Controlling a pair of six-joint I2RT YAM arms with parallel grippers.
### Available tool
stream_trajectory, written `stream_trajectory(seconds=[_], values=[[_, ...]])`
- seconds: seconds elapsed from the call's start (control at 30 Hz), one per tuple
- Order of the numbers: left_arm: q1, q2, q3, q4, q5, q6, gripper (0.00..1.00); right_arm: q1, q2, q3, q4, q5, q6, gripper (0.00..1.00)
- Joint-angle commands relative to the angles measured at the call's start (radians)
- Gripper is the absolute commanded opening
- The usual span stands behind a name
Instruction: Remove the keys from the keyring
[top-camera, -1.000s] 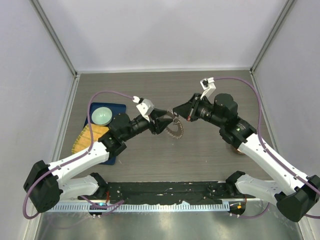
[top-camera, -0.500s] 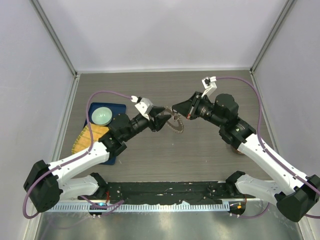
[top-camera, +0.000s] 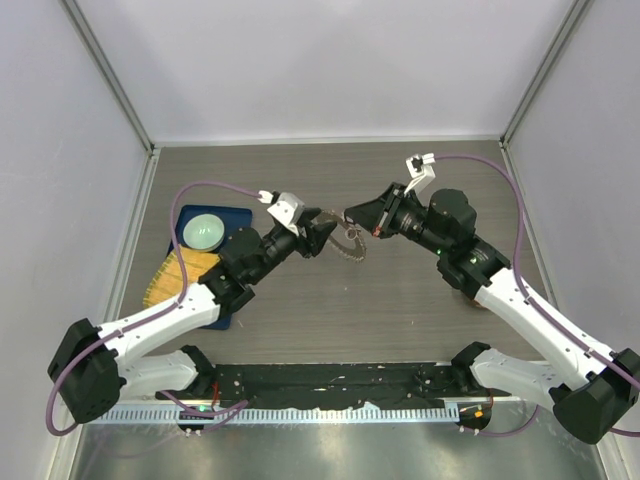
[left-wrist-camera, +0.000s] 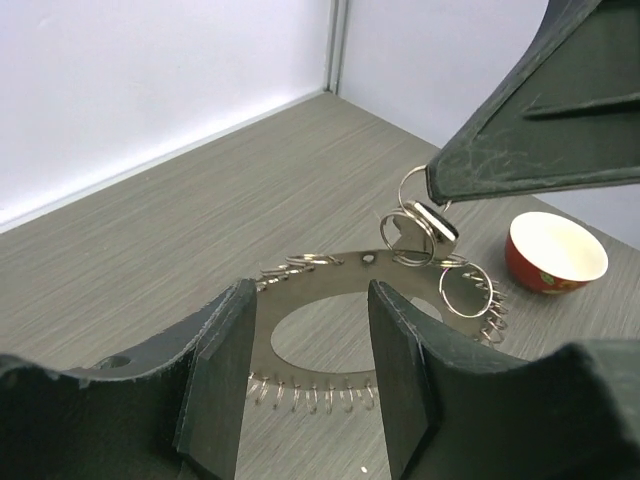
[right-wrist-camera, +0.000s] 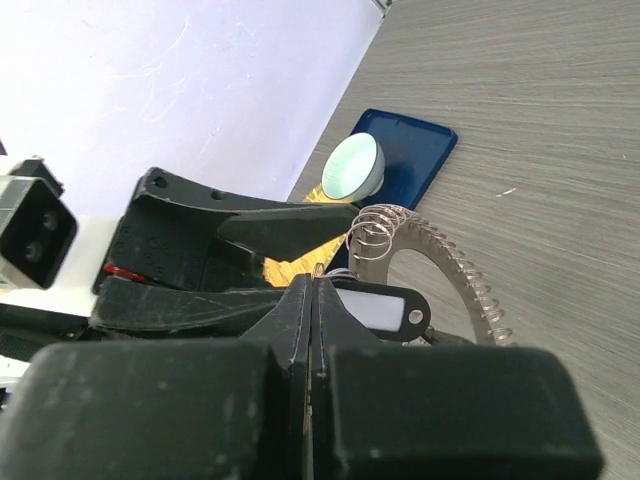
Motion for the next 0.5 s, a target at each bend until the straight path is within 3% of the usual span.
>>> stream_trajectory(seconds=[0.0, 0.23, 0.47], values=[[-0.005, -0.047, 0.015, 0.054, -0.037, 0.031, 0.52, 0.006, -0.036, -0.006, 0.097, 0.028, 0.03, 0.01], [-0.02, -0.048, 0.024, 0.057, 0.066, 0.045, 0.51, 0.006, -0.036, -0.012, 0.11, 0.027, 0.031, 0.01], [-0.046, -0.038, 0.021, 0.059, 0.046, 0.052, 0.51, 0.006, -0.04, -0.012, 0.11, 0.035, 0.036, 0.01]])
